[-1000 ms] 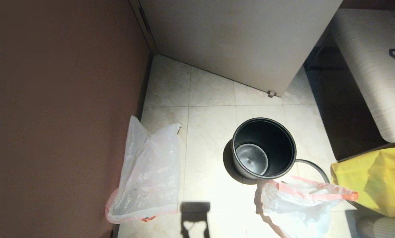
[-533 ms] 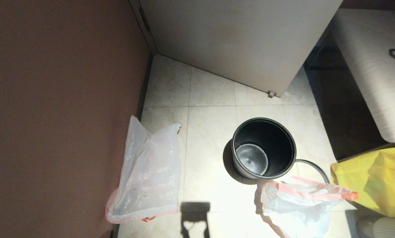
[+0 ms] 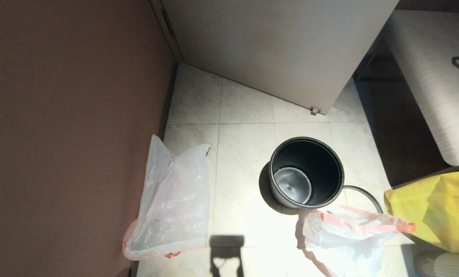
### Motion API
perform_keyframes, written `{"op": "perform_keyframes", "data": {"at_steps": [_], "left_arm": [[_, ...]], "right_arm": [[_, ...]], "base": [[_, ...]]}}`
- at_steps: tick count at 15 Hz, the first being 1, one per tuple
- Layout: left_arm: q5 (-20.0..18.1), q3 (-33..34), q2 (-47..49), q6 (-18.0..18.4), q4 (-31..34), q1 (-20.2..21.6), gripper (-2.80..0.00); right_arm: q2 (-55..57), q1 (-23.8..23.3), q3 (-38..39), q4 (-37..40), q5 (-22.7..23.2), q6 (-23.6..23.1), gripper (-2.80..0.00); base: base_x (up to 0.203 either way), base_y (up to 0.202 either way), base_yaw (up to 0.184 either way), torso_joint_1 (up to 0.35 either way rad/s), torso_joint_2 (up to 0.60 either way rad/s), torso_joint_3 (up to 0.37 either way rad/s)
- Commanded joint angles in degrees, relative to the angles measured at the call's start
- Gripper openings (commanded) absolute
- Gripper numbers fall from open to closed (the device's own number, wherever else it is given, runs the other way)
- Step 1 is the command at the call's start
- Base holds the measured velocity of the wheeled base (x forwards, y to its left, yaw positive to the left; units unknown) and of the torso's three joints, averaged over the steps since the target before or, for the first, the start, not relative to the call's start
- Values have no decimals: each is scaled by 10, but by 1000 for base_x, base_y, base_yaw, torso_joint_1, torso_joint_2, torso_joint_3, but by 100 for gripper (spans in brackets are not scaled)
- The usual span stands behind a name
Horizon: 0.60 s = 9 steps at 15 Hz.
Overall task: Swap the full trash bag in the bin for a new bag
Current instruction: Pick up a new trash bag
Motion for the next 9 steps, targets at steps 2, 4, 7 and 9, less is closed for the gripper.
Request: {"op": "perform_keyframes", "data": {"at_steps": [2, 4, 7, 9], "left_arm": [[0, 0, -1, 0, 0, 0, -280], [0, 0, -1, 0, 0, 0, -280], [0, 0, -1, 0, 0, 0, -280], [0, 0, -1, 0, 0, 0, -280]], "right_arm": [[-1, 0, 26, -8, 18, -2, -280], [-1, 0, 35, -30, 28, 1, -280], [-1, 0, 35, -29, 28, 1, -280], [-1, 0, 35, -29, 28, 1, -280]], "base": [[0, 0, 0, 0, 0, 0], [0, 0, 0, 0, 0, 0], [0, 0, 0, 0, 0, 0], [0, 0, 0, 0, 0, 0]]}}
